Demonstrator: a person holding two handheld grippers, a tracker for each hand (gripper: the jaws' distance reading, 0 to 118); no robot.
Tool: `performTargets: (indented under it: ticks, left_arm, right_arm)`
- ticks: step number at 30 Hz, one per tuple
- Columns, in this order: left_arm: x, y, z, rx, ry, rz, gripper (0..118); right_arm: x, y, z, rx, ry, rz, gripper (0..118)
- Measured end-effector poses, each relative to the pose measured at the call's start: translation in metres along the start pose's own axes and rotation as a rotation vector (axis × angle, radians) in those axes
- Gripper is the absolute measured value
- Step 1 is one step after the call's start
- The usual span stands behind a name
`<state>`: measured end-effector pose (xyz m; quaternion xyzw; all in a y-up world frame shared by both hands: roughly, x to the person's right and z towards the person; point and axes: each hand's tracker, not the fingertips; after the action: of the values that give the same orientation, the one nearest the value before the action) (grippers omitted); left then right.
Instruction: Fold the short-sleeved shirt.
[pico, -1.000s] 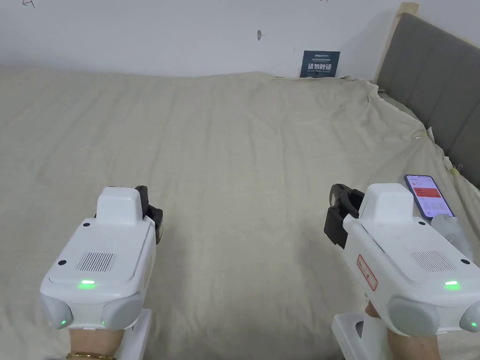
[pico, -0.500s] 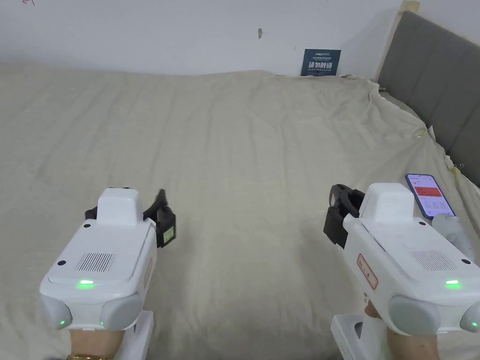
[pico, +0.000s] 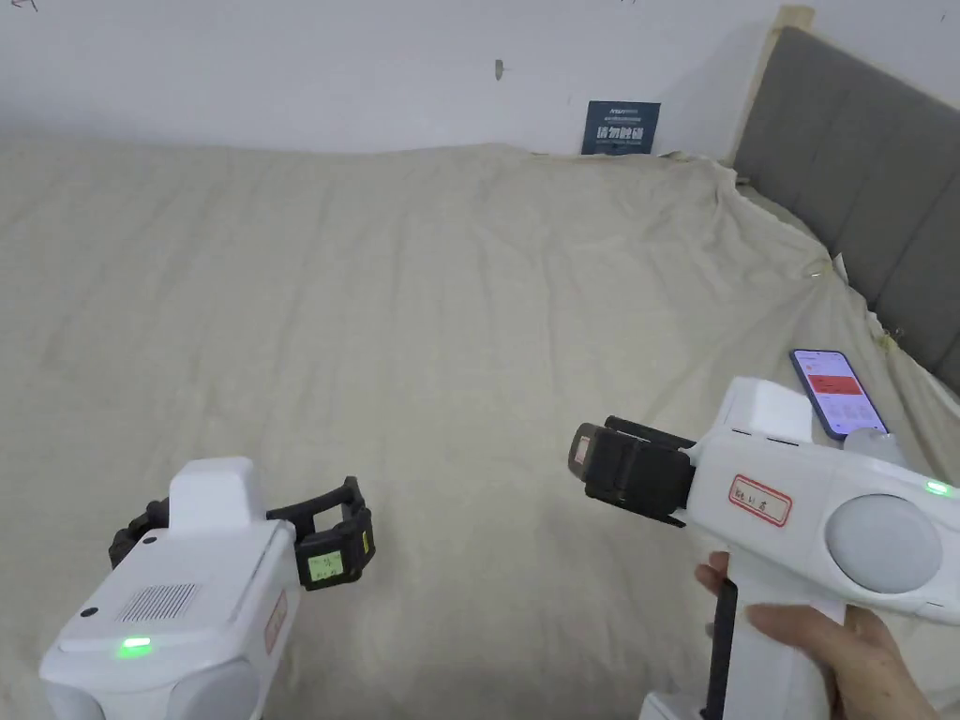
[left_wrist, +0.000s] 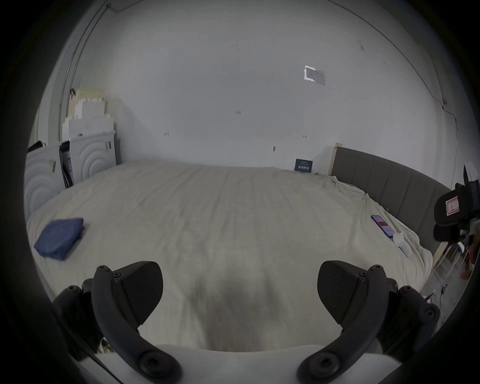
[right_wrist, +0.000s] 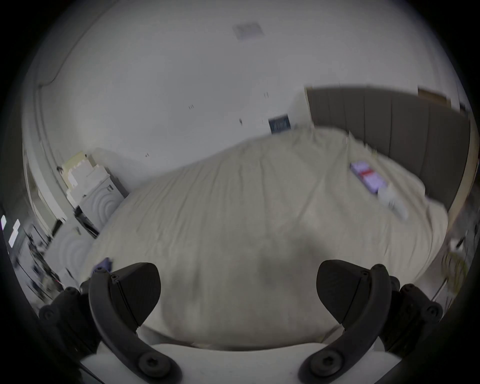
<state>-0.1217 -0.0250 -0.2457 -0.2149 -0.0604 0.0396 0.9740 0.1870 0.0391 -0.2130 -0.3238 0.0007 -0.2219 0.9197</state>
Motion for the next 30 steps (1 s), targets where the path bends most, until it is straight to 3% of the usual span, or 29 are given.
performTargets:
  ticks: [3,10,16,20,23,27,30]
  left_arm:
    - [0.000,-0.011,0.001,-0.042,0.009,-0.008,118]
    - [0.001,-0.024,0.006,-0.070,0.026,-0.034,118]
    - [0.004,-0.035,0.004,-0.081,0.031,-0.045,118]
    - [0.002,-0.048,-0.003,-0.131,0.024,-0.037,118]
    - [-0.001,-0.060,-0.011,-0.204,0.026,-0.006,118]
    - [-0.007,-0.068,-0.027,-0.281,0.038,0.013,118]
    - [-0.019,-0.062,-0.049,-0.310,0.068,0.042,118]
  right_arm:
    - [-0.004,-0.003,0.001,-0.092,-0.080,-0.007,117]
    - [-0.022,-0.015,0.005,-0.056,-0.185,0.189,117]
    - [-0.017,-0.018,-0.014,-0.128,-0.225,0.127,117]
    - [-0.019,-0.035,-0.032,-0.147,-0.264,0.178,117]
    - [-0.018,-0.059,-0.055,-0.304,-0.226,0.230,117]
    - [0.001,-0.084,-0.090,-0.416,-0.187,0.128,116]
    - [0.015,-0.077,-0.116,-0.433,-0.224,0.101,116]
